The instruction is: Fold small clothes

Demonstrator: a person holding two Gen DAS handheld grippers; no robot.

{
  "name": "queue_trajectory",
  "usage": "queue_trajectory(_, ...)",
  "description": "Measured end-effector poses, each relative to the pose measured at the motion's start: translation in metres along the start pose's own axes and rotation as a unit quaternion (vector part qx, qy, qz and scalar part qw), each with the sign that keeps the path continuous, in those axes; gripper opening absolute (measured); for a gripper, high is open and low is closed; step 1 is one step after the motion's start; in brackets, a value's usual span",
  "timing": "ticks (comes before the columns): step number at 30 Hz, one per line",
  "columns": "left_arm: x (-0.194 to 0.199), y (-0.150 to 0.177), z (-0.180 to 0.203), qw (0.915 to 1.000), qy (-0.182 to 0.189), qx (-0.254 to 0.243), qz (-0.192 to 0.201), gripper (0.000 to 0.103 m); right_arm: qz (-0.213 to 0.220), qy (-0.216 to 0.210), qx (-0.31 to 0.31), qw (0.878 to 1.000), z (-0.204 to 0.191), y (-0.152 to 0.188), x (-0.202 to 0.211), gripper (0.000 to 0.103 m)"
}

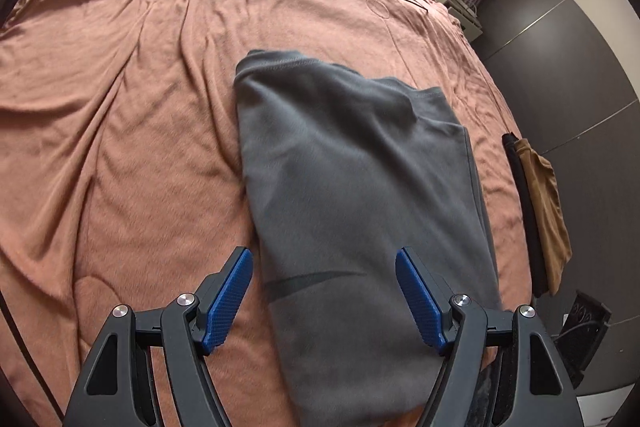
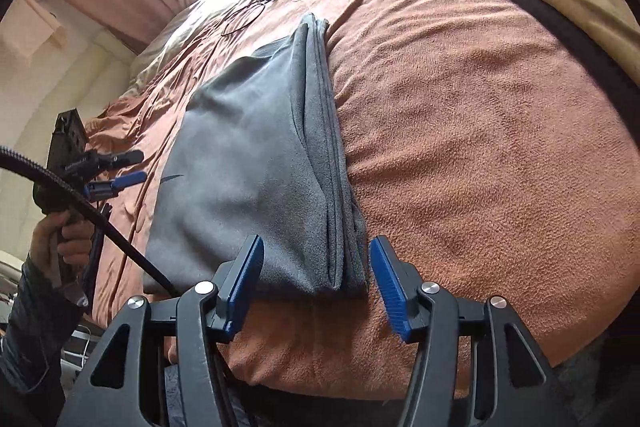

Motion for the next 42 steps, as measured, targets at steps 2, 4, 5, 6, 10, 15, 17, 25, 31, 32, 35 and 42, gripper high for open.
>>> queue_trajectory(2,-0.002,0.015,-0.005,0.9999,0.000,0.002,-0.013,0.074,-0.001,0.006,0.005,1.000,0.002,-0.003,-0.003,0.054)
queue_trajectory(4,-0.005,0.029,-0.007,0.9996,0.006,0.007,-0.027,0.065,-0.010,0.005,0.009,1.000,0.004,-0.006,-0.009,0.054)
queue_trajectory(5,-0.006,0.036,-0.008,0.9993,0.010,0.009,-0.035,0.061,-0.015,0.004,0.011,1.000,0.004,-0.007,-0.011,0.054)
queue_trajectory(6,-0.008,0.042,-0.009,0.9990,0.012,0.011,-0.041,0.060,-0.021,0.001,0.014,1.000,0.004,-0.008,-0.014,0.054)
queue_trajectory(10,-0.014,0.066,-0.010,0.9978,0.022,0.012,-0.061,0.048,-0.035,0.007,0.027,0.999,0.001,-0.013,-0.026,0.054)
queue_trajectory(15,-0.025,0.091,-0.013,0.9944,0.029,0.037,-0.095,0.040,-0.057,0.013,0.024,0.998,0.002,-0.013,-0.040,0.043)
queue_trajectory(17,-0.026,0.099,-0.013,0.9937,0.037,0.048,-0.094,0.039,-0.065,0.012,0.028,0.997,0.001,-0.012,-0.044,0.035)
queue_trajectory(25,-0.024,0.119,-0.007,0.9934,0.051,0.052,-0.089,0.012,-0.066,0.007,0.029,0.997,-0.011,-0.014,-0.042,0.008)
queue_trajectory(31,0.004,0.120,-0.010,0.9952,0.057,0.043,-0.067,0.009,-0.059,-0.025,0.016,0.998,-0.016,-0.004,-0.032,0.008)
queue_trajectory(32,0.010,0.120,-0.012,0.9956,0.056,0.039,-0.064,0.009,-0.062,-0.029,0.016,0.998,-0.016,-0.001,-0.032,0.008)
queue_trajectory(35,0.026,0.122,-0.016,0.9961,0.057,0.035,-0.057,0.009,-0.068,-0.042,0.017,0.997,-0.019,0.007,-0.031,0.008)
queue_trajectory(42,0.042,0.140,-0.026,0.9965,0.047,0.018,-0.067,0.009,-0.081,-0.066,0.012,0.994,-0.022,0.025,-0.031,0.008)
Point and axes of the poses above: each gripper's, at about its wrist camera, not at the fingertips, and x roughly against the way its jaws point, z to its right, y to its underside, the point moved 3 cm from there along -x, roughly the way its jaws point, and after that the axes turned 9 degrees about -y, right-handed, at the moved point
